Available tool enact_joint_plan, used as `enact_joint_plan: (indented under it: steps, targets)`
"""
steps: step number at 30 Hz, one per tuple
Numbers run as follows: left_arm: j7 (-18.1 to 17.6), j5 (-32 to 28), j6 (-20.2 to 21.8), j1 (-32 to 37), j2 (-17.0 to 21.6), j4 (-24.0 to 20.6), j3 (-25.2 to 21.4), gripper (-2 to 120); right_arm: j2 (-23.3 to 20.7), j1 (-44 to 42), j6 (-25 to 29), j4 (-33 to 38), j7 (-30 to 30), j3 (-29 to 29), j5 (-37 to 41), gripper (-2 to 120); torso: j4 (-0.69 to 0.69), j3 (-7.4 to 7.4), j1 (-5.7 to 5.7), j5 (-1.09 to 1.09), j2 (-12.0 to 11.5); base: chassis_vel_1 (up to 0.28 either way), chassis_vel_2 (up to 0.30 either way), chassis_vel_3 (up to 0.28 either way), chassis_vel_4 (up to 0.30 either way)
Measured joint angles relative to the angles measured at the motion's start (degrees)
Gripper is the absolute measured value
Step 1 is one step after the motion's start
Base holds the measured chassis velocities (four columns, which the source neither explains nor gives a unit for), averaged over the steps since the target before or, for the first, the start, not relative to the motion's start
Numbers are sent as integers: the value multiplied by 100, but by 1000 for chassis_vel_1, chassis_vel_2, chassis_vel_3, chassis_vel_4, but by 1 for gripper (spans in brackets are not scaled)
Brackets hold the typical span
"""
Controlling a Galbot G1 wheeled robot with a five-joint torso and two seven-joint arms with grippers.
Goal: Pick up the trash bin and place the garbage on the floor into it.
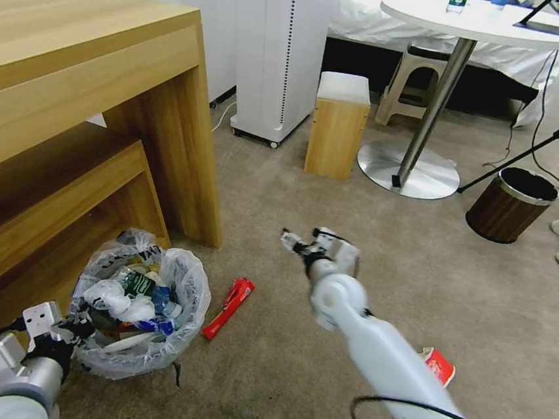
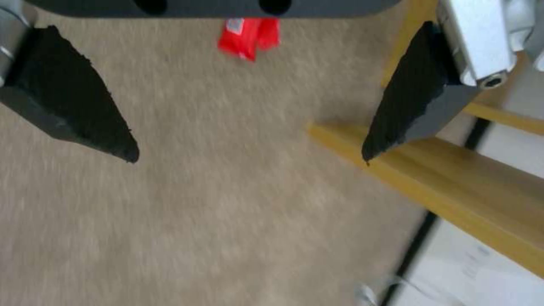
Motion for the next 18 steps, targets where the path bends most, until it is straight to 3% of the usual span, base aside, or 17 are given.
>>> enact_joint_plan:
  steps: [18]
  targets:
    - [0,104,-5,-134,-180,145,47,0,1505,673,-730,-2250,905,-512,389,100,-2,0,0,1,0,0,0,0,0]
